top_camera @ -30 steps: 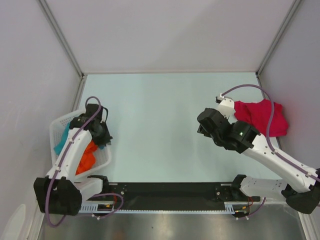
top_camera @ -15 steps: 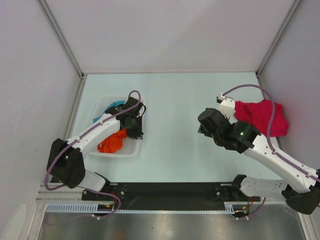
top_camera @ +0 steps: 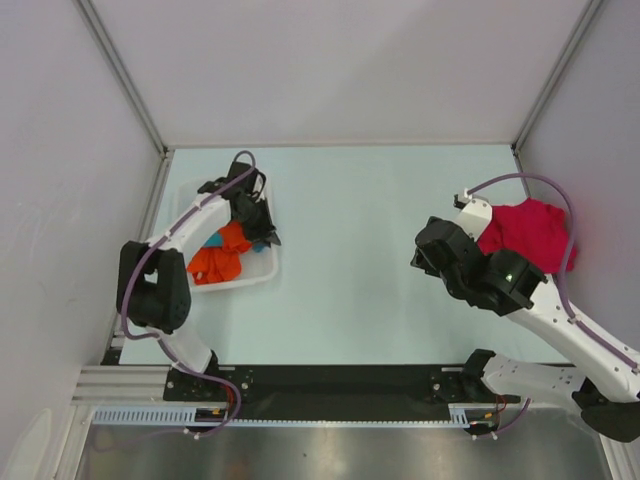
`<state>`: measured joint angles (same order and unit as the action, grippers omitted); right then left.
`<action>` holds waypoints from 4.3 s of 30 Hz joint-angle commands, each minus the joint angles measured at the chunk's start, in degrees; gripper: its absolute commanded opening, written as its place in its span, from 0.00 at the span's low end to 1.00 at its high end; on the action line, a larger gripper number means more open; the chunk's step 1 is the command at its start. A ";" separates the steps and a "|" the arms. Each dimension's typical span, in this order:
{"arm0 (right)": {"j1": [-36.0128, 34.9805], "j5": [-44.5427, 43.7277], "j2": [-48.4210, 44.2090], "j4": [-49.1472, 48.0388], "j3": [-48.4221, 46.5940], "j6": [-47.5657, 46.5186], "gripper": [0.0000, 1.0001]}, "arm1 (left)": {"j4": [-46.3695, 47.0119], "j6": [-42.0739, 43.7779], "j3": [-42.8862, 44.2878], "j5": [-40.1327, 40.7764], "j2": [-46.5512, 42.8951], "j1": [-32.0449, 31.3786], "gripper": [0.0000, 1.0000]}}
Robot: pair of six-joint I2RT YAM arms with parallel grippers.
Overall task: Fold and stack the t-shirts
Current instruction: Grab crumpled tshirt from bin with the left arm
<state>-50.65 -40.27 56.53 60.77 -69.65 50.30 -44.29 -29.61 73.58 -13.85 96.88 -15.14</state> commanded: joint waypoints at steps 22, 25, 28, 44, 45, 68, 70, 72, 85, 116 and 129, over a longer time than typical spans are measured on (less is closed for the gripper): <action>4.25 -0.16 3.06 -3.56 -3.21 -7.15 0.57 | -8.97 8.95 22.41 9.46 24.06 28.49 0.00; 5.04 0.37 3.41 -4.26 -3.04 -7.76 0.57 | -3.27 6.59 12.32 1.39 18.45 31.74 0.00; 5.56 1.07 3.32 -4.96 -2.34 -8.29 0.57 | -1.50 6.14 5.44 1.98 13.53 34.29 0.00; 6.09 5.73 -1.51 -9.10 2.23 -8.12 0.57 | -5.10 5.97 -4.14 9.18 -3.89 42.73 0.00; 6.09 5.90 -1.69 -9.09 2.24 -8.12 0.57 | -5.19 5.70 -4.41 9.36 -4.76 43.86 0.00; 6.09 7.13 -2.83 -9.00 2.67 -7.76 0.57 | -2.47 6.84 -7.40 6.90 -8.90 48.02 0.23; 6.09 7.57 -2.57 -9.27 2.85 -7.59 0.57 | -2.64 7.10 -6.79 9.17 -9.69 46.52 0.73; 6.01 7.93 -2.22 -9.44 2.85 -7.68 0.57 | -3.17 7.19 -5.30 11.03 -9.87 44.67 0.99; 6.09 8.72 -1.51 -9.53 3.20 -7.68 0.57 | -7.91 8.33 8.06 19.20 -11.97 38.35 0.99; 6.00 6.26 -5.12 -1.27 1.97 -5.21 0.59 | -9.06 7.37 13.08 34.67 1.37 24.19 0.99; 6.01 5.73 -2.40 -0.83 1.18 -5.66 0.59 | -6.25 7.89 13.79 32.14 6.57 29.37 0.97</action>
<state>-44.77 -32.62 53.95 59.68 -66.57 44.53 -52.73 -21.93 86.39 20.45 103.09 12.43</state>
